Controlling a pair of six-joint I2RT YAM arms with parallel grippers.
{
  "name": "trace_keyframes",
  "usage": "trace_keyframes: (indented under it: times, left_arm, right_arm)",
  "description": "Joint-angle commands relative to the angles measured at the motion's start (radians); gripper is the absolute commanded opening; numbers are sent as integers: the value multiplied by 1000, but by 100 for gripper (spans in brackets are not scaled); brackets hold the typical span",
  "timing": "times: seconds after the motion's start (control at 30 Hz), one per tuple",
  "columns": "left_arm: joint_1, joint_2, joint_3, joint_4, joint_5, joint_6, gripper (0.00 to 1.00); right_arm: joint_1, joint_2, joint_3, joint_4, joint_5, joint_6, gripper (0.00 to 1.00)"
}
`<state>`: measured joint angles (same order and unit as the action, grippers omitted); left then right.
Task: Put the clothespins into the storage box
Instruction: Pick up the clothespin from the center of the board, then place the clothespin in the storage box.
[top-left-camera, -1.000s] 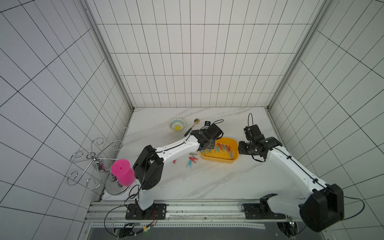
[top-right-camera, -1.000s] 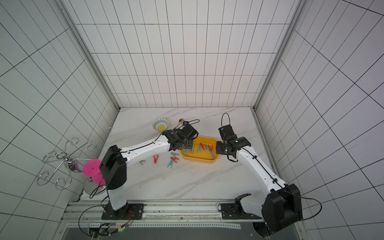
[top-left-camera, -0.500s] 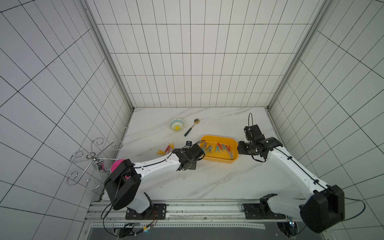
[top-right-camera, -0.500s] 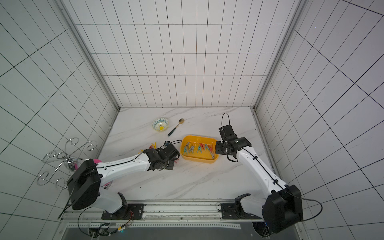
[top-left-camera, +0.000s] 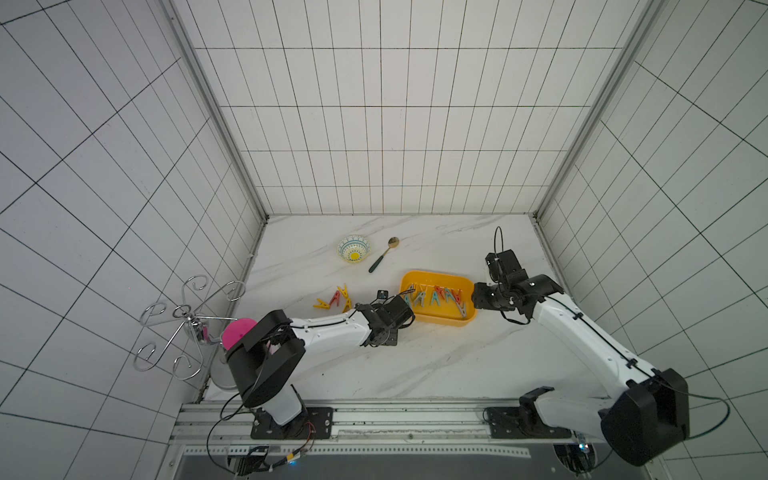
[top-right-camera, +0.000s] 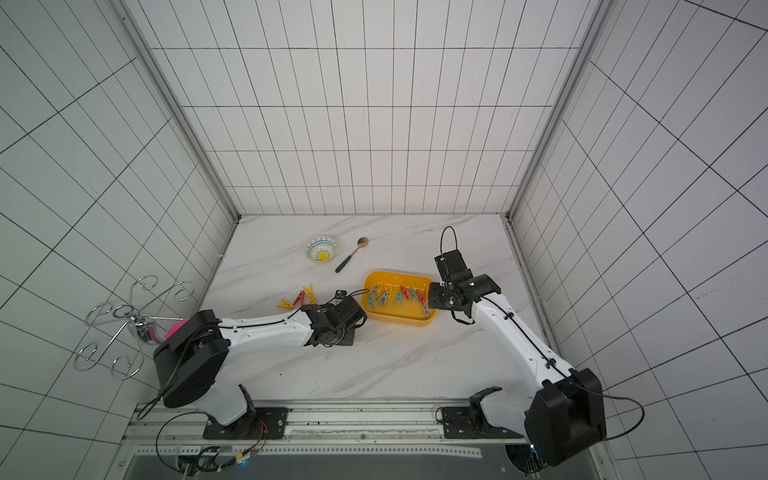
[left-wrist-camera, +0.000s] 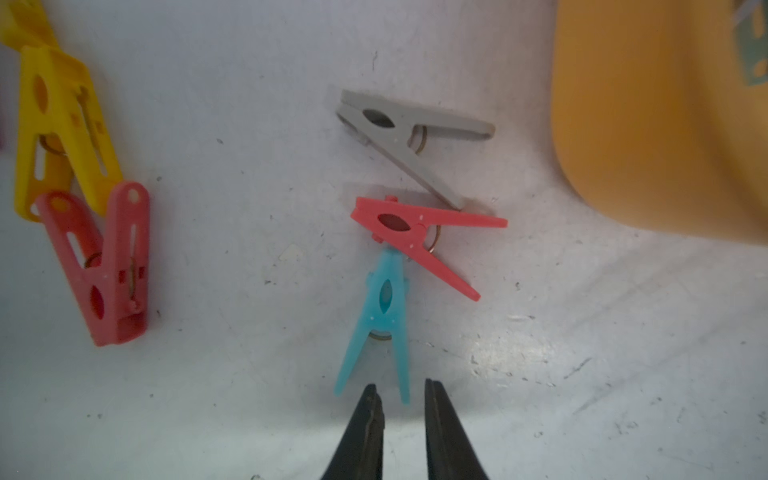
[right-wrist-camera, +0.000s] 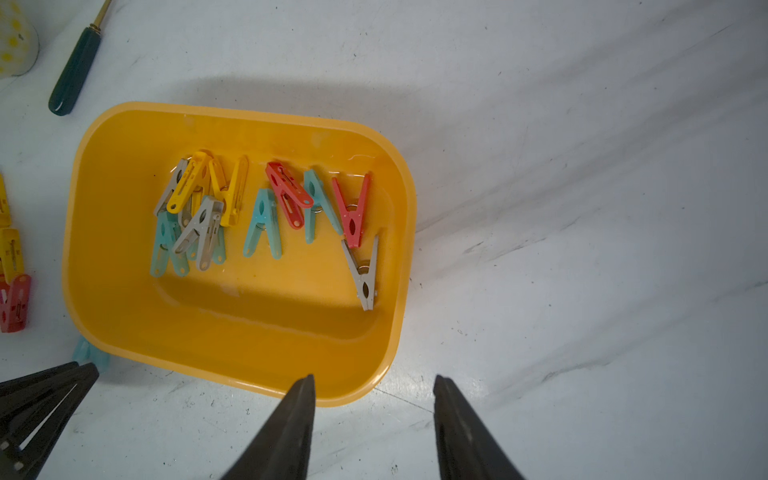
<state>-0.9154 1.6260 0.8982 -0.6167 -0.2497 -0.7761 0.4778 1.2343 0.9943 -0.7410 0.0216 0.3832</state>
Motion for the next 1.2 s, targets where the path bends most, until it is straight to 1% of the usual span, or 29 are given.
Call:
trace_keyframes:
  times: [0.0,0.2,0.4,0.53,0.7,0.83,0.93,1.0,1.17]
  left_arm:
    - [-2,25,5,27,-13,-17,21]
    - [0,60,4,57,-12,-3,17]
    - [3,64,8,55,-17,0,9]
    - [-3,11,8,24,-36,-9,5]
    - [-17,-83,56,-58,-86,-31,5]
    - [-27,-109,155,-101,-105,-14,4]
    - [-26,-77,255,-109,-102,23,5]
    - [-27,-26,339,-117,-97,54,5]
    - [-21,168,552,-148,-97,113,5]
  right_arm:
    - [8,-4,-13,3,8,13,50]
    - [9,3,-10,3,8,13,50]
    - [10,10,-12,3,6,13,50]
    - [10,5,-20,4,9,13,50]
    - [9,7,-18,33,9,14,50]
    - [9,17,-11,37,4,16,50]
    - [9,22,-8,42,7,14,50]
    - [8,25,-9,44,10,13,50]
    - [6,34,-16,46,19,9,51]
